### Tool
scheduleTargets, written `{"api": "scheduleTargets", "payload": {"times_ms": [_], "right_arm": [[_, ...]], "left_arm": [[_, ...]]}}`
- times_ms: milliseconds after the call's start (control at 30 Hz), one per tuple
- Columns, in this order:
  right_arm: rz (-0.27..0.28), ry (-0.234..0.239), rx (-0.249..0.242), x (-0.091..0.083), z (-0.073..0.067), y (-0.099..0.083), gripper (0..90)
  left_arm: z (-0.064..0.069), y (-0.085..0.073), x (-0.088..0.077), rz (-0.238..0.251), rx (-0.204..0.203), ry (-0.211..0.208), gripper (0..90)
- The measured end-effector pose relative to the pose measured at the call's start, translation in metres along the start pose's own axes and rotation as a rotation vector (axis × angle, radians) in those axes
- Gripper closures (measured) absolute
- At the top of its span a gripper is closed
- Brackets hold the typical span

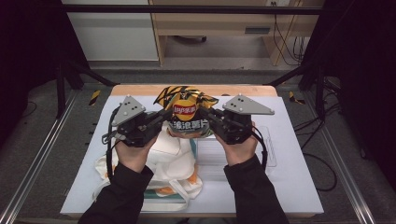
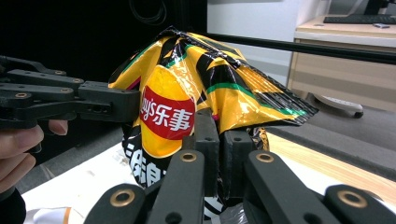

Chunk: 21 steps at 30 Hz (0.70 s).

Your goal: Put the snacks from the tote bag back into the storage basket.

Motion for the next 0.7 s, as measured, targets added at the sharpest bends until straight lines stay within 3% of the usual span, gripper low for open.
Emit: {"api": "scheduleTargets", "payload": {"times_ms": [700], "right_arm": [[-0.007, -0.063, 0.048, -0.037, 0.045, -0.025, 87.3]], "left_arm": [[0.04, -0.007, 0.044, -0.041, 0.034, -0.052, 89.5]]}}
Point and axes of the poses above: each handheld gripper's, and its own axes: x roughly forward along the jaws, y roughly out of its top, z roughly to its right, the point moved 8 cm from there along x, roughly forward along the jaws, and after that the axes turned 3 degrees about -x, right-handed, at the moved point
